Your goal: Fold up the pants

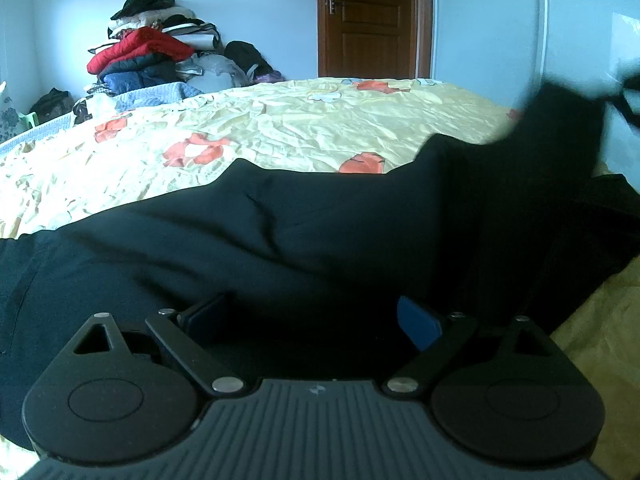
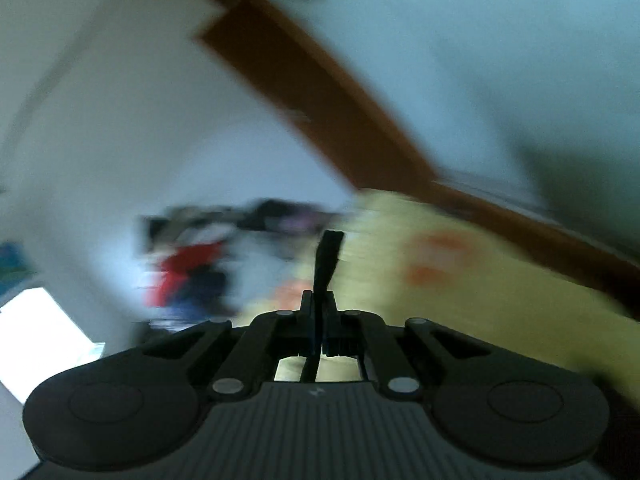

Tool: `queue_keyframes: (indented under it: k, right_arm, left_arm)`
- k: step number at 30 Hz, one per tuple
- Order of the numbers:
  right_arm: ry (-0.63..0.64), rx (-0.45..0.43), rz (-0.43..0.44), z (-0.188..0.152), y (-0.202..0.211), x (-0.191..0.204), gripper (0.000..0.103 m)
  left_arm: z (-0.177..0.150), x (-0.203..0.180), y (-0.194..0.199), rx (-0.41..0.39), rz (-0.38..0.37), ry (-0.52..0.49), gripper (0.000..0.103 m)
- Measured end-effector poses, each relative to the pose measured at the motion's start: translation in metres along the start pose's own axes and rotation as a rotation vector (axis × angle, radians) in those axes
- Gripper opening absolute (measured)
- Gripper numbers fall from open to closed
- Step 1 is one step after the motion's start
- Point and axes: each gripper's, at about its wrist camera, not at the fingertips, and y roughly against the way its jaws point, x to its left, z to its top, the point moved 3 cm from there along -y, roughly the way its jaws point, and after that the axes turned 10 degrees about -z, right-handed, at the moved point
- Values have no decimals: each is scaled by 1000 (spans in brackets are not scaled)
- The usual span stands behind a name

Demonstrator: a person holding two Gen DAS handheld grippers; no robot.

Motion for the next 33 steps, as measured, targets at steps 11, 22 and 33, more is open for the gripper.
queue_keyframes:
  k: [11, 22, 33]
  right_arm:
    - [-55, -30, -90, -24, 77, -58, 3]
    - [-23, 80, -320, -62, 81, -115, 4]
    - [601, 133, -152, -89, 56, 29, 27]
  left_arm:
    - [1, -1, -2, 2, 1, -1, 94]
    - [0, -1, -2, 6, -1, -2, 95]
    - [69, 5, 14, 15, -41, 38, 95]
